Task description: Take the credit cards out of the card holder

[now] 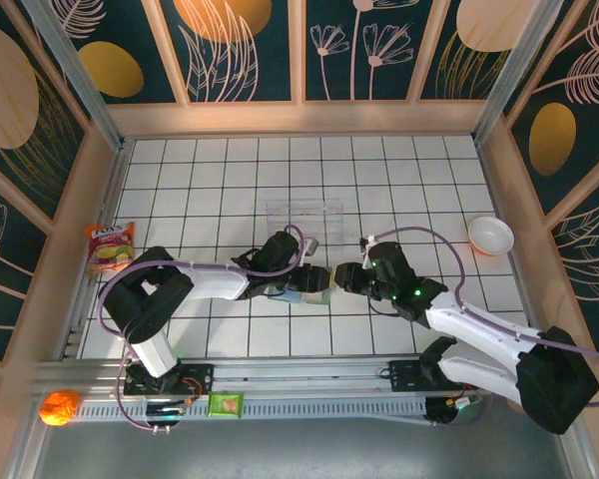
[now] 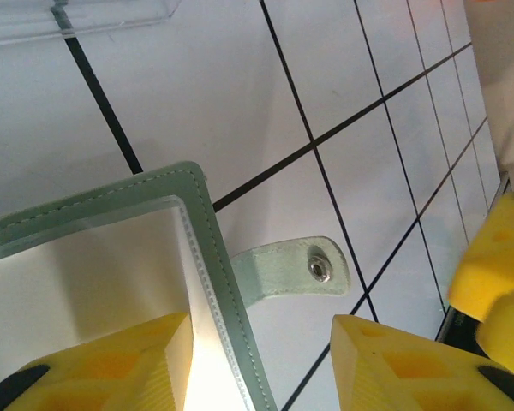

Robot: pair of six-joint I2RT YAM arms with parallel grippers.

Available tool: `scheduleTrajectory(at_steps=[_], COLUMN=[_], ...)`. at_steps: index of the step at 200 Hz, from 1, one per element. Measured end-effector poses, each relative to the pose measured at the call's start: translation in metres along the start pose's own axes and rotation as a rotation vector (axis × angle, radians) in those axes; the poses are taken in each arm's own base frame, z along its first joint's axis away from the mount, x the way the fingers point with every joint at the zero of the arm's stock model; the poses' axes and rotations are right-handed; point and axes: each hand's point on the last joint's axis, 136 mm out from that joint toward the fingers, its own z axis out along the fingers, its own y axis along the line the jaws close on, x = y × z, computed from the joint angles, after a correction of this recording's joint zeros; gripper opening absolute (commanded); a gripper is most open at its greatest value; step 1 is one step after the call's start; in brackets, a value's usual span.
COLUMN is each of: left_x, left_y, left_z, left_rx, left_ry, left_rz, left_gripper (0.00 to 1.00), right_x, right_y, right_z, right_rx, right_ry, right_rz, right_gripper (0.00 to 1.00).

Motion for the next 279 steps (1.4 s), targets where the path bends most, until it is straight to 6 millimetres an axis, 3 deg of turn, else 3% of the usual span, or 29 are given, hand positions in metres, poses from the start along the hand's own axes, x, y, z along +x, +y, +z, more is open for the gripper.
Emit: scheduleTrajectory(at_steps=[43, 79, 124, 149, 227, 266, 279], left_x=[-0.001, -0.004, -0.011, -0.011, -0.013, -0.023, -0.026], left_y=[0.002, 0.005, 0.007, 0.007, 0.007, 0.008, 0.009], left_z=[0.001, 0.001, -0.001, -0.001, -0.002, -0.021, -0.029], left_rx=[-0.009, -0.017, -0.023, -0.021, -0.022, -0.020, -0.019], left_ry=[-0.004, -0.014, -0.039, -0.041, -0.049, -0.111, -0.140], left_rz=[-0.002, -0.015, -0.025, -0.029, -0.031, -0.042, -0.051], left_gripper=[0.47, 0.47, 0.48, 0.48, 0.48, 0.51, 0.55], right_x=[0.006, 0.040, 0.073, 0.083, 0.062, 0.071, 0.074], right_y=[0.015, 0.048, 0.046, 0.038, 0.013, -0.013, -0.021], right_z=[-0.003, -0.001, 0.012, 0.027, 0.049, 0.057, 0.061], right_rx=[-0.068, -0.196, -0.213, -0.159, -0.003, 0.097, 0.130], right_ry=[0.016, 0.097, 0.176, 0.203, 0.092, 0.127, 0.140], right_rz=[-0.033, -0.171, -0.257, -0.296, -0.303, -0.288, -0.276], right_gripper=[0.15, 0.03, 0.00, 0.00, 0.00, 0.00, 0.00])
